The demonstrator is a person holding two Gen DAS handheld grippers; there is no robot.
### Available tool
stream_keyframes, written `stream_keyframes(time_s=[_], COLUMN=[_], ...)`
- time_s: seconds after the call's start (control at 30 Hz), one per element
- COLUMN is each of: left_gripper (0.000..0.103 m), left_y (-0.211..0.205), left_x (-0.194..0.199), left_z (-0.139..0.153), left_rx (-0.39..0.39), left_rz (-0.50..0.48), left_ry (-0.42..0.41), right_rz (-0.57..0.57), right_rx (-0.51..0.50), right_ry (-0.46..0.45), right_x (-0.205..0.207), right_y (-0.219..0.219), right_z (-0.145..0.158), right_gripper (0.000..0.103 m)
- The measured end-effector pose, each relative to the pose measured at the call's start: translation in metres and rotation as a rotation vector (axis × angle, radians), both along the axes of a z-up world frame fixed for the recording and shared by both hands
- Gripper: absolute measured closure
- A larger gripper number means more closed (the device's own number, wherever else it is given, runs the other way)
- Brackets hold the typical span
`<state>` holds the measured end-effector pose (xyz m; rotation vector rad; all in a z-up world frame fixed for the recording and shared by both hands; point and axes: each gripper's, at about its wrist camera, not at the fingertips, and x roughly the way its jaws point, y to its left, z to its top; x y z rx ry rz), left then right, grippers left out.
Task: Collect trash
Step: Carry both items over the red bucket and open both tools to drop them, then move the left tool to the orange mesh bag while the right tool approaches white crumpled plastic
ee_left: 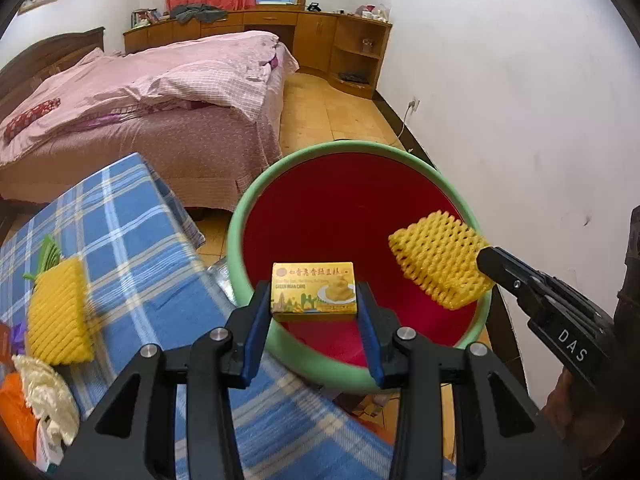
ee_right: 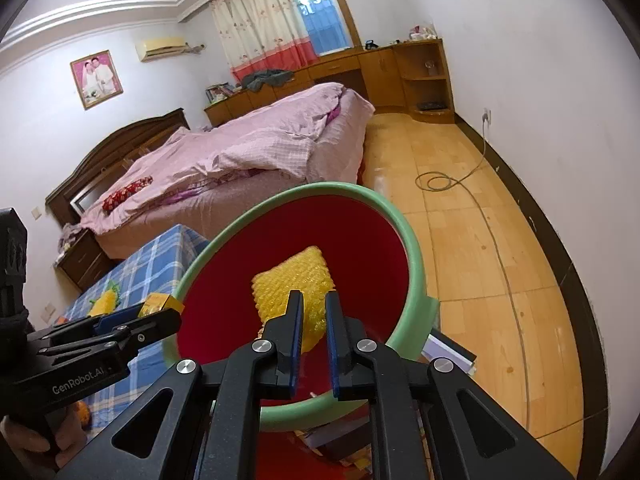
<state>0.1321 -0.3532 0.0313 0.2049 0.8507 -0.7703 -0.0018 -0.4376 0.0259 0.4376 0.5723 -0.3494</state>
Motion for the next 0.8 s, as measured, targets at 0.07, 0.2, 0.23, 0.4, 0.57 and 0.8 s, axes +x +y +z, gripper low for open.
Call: stream_keyframes(time_s=[0.07,0.2,0.23,0.4,0.57,0.8], left_gripper=[0.059,0.044,0.044,0.044,0.044,0.044], left_y=[-0.004,-0.006,-0.007,-0.002,0.016,0.045], left_x=[0.000,0.002,0.003,0.003,-0.003,-0.014], left_z=[0.000,-0.001,-0.001,0.000,0.007,0.017], left_rx=[0.014,0.015,0.008,0.006,-0.023,-0.037], left_rz=[-0.006,0.005,0.007,0.025,0.053,0.089], left_ry=[-0.010,-0.022,-0.017,-0.006,0.018,0.028], right_rz=[-0.002,-0.011,-0.015,-0.019,-0.012,0.010], right_rx=[0.004,0.022,0.029,0.035,0.039,0.057], right_ry=[0.005,0.000,-0.006,-0.030,-0.046,-0.060], right_x=[0.001,0.000,-0.001,-0.007,-0.012,-0.021], right_y=[-0.003,-0.008,-0.009,-0.009,-0.005,0.012], right_z=[-0.003,-0.006,-0.006,-0.003,0.003,0.010], right_gripper=[0.089,0.083,0.080,0.076,0.064,0.058])
